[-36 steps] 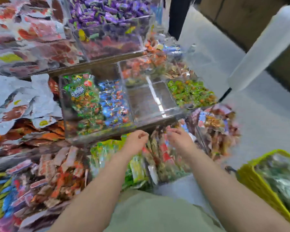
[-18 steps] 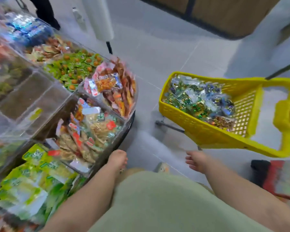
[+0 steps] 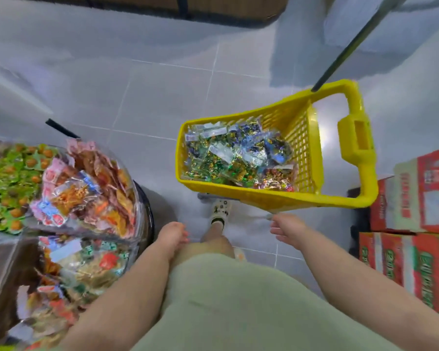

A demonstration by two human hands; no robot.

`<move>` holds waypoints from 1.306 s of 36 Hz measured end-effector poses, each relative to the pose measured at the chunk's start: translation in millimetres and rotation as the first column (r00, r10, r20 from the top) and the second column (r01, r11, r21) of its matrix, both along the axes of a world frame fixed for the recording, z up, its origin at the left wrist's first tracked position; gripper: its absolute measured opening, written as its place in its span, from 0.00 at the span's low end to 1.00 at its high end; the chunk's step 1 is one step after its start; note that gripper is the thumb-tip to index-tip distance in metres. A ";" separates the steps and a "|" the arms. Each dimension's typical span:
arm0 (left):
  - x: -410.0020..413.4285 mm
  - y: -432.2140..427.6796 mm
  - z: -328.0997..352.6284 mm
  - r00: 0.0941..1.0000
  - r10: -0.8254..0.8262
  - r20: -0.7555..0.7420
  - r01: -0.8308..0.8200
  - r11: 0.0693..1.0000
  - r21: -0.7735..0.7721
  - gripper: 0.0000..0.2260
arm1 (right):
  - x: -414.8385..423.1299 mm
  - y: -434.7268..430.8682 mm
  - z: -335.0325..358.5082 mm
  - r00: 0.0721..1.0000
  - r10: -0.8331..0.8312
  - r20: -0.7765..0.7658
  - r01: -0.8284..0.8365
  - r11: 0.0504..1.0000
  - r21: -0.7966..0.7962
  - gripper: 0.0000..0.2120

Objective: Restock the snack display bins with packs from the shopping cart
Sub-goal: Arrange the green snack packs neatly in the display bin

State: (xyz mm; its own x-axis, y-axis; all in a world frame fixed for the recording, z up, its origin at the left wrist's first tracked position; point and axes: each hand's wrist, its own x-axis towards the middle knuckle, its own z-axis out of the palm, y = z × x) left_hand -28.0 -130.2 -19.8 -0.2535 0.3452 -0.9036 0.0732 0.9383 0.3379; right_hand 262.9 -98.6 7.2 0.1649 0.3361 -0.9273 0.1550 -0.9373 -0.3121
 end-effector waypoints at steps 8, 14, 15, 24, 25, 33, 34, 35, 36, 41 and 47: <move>-5.9 118.3 1.4 0.997 0.002 0.077 -0.002 1.000 -0.003 0.09 | -11.1 86.8 10.4 0.997 -0.077 0.004 0.076 0.991 0.108 0.07; -11.1 194.5 -0.4 0.989 -0.148 0.014 0.148 0.989 0.006 0.05 | -15.0 142.0 -1.9 0.929 0.240 0.282 -0.307 0.924 0.226 0.12; -11.0 204.1 -0.4 0.985 -0.174 0.004 0.174 0.985 -0.012 0.07 | -16.9 149.3 -2.8 0.893 0.317 0.318 -0.391 0.897 0.206 0.15; 3.7 224.2 -10.1 0.899 -0.438 -0.008 0.435 0.894 -0.104 0.10 | -48.7 195.6 -34.3 0.422 0.760 0.495 -0.878 0.478 0.015 0.34; 5.7 222.3 -12.9 0.897 -0.441 -0.002 0.438 0.892 -0.111 0.12 | -50.3 196.1 -37.1 0.387 0.778 0.494 -0.889 0.457 -0.024 0.35; 25.6 205.0 -17.8 0.912 -0.404 0.073 0.410 0.902 -0.134 0.07 | -35.7 202.1 -41.3 0.433 0.845 0.313 -0.897 0.440 0.055 0.26; 28.0 204.9 -16.7 0.922 -0.375 0.098 0.385 0.916 -0.115 0.07 | -32.2 205.6 -39.2 0.414 0.854 0.315 -0.908 0.409 0.085 0.21; 29.7 205.0 -15.6 0.931 -0.345 0.124 0.356 0.930 -0.092 0.08 | -28.7 209.4 -36.8 0.399 0.854 0.333 -0.916 0.385 0.110 0.14; 31.6 205.7 -13.5 0.939 -0.311 0.145 0.323 0.944 -0.069 0.09 | -24.7 213.0 -34.5 0.408 0.845 0.346 -0.913 0.384 0.139 0.08; 43.0 206.2 -5.3 0.954 -0.096 0.284 0.103 0.995 -0.011 0.11 | -11.9 225.5 -20.9 0.767 0.612 0.193 -0.637 0.685 0.354 0.16; 62.7 204.0 -1.7 0.828 0.262 0.496 -0.274 0.961 -0.050 0.11 | -31.9 235.6 -13.8 0.916 0.380 -0.127 -0.326 0.892 0.313 0.15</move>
